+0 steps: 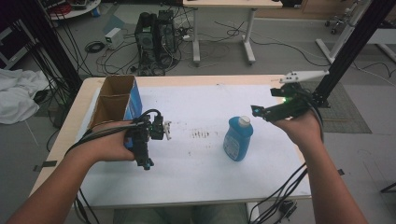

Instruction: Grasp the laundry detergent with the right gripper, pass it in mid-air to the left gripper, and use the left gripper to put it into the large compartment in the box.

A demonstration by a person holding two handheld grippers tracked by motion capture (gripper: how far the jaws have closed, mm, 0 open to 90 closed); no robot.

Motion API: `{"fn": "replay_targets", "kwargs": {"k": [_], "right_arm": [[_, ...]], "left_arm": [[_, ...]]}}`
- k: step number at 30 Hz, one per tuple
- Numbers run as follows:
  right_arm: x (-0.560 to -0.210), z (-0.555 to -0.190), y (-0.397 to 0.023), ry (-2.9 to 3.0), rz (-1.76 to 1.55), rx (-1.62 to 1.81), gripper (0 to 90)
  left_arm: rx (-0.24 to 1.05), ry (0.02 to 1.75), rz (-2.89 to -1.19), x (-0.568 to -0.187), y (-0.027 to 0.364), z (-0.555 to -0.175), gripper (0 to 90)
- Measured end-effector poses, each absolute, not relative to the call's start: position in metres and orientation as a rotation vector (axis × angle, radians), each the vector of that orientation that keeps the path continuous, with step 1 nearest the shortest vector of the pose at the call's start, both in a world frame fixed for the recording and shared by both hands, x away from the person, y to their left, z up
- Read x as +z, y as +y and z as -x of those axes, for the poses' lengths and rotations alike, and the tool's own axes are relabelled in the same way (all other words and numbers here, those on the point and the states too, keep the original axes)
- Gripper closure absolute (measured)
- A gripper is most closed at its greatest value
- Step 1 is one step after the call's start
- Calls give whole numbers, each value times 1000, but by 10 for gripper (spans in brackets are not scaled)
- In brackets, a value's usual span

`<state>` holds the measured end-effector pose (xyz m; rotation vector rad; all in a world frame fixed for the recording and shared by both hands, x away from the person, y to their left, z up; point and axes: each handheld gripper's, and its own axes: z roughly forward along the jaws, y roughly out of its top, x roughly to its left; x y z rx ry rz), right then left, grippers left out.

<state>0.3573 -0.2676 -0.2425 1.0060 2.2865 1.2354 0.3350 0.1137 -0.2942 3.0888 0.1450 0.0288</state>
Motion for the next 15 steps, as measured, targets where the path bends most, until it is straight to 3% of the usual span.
{"fn": "replay_targets", "kwargs": {"k": [8,15], "right_arm": [[-273,-309,-298,2264,-1016,1220,14],[-315,-281,-295,2302,-1052,1201,14]], "left_arm": [[20,115,-3093,-294,109,-336,17],[26,102,-3087,-294,106,-334,17]]}}
